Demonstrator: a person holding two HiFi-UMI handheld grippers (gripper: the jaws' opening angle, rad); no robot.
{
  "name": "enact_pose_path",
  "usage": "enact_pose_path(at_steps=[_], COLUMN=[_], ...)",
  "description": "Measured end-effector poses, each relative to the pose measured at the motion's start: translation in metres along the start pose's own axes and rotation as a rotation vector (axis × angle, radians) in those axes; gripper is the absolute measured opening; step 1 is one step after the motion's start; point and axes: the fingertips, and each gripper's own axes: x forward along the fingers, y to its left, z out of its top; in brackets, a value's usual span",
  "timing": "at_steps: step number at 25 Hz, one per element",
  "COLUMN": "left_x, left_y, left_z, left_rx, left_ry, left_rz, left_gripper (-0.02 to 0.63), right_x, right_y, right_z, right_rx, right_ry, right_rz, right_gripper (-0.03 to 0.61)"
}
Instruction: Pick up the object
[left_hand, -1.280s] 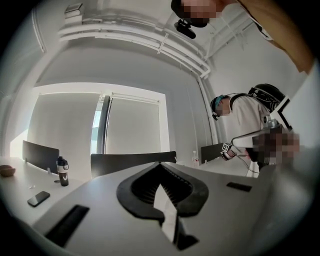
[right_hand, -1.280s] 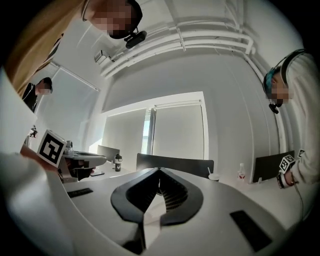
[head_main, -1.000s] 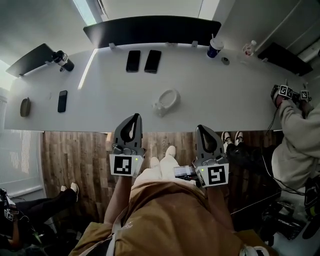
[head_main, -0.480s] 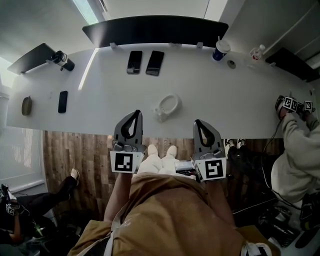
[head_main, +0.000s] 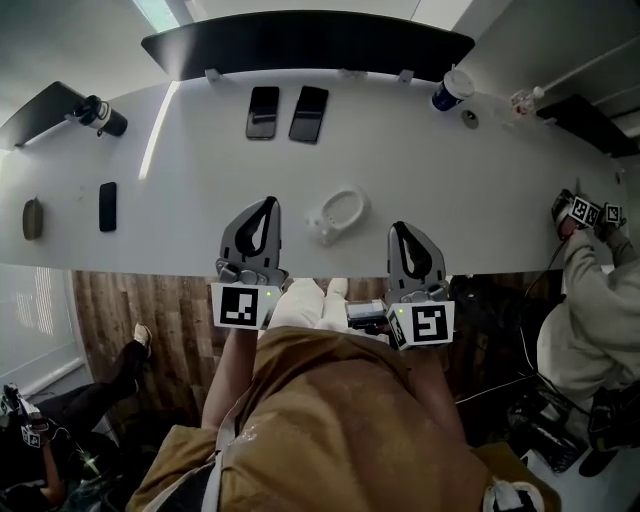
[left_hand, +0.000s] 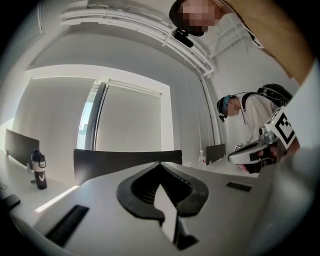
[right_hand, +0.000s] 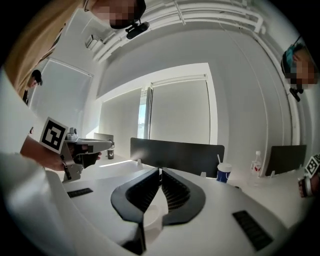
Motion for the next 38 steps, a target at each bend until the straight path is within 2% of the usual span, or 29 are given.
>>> enact_pose_path(at_steps=[5, 10, 14, 18, 24, 27, 30, 32, 37, 38], left_x=[0.016, 0.028, 0.044, 0.052, 0.069, 0.073, 0.076, 0.076, 0.08, 0.082], left_y=[0.023, 0.031, 0.032, 0.025, 0.013, 0.009, 0.005, -0.001, -0.022, -0.029], left_z=[-0.011, -0.022, -0.025, -0.041, -0.068, -0.083, -0.097, -0.106, -0.131, -0.134], left_rx=[-0.002, 0.012, -0.073, -0.035, -0.07, -0.062, -0.073, -0.101, -0.134, -0.125], left_ry=[0.01, 0.04, 0.022, 0.095, 0.174, 0.214, 0.249, 0.281, 0.385, 0.406], left_rz=[0.0, 0.006, -0.021, -0.053, -0.109, -0.129, -0.157, -0.182, -0.278, -0.31], left_gripper=[0.008, 0.008, 0.008, 0.008, 0.009, 0.009, 0.009, 0.012, 0.099, 0.108], right_x=[0.023, 0.038, 0.053, 0.058, 0.069, 0.07, 0.067, 0.065, 0.064, 0.064], right_y=[0.007, 0.015, 0.008, 0.008, -0.001, 0.001, 0.0, 0.003, 0.011, 0.012], right_z=[-0.008, -0.023, -0.03, -0.043, -0.068, -0.084, -0.097, -0.106, -0.127, -0.132], right_rx=[0.02, 0.059, 0.129, 0.193, 0.278, 0.321, 0.454, 0.522, 0.642, 0.664], right_ry=[0.028, 0.081, 0.082, 0.12, 0.162, 0.186, 0.183, 0.201, 0.247, 0.26], right_rz=[-0.007, 0.023, 0.059, 0.076, 0.069, 0.083, 0.073, 0.082, 0.122, 0.127], right_gripper=[0.009, 0.009, 0.011, 0.012, 0.012, 0.016, 0.033, 0.068, 0.119, 0.163])
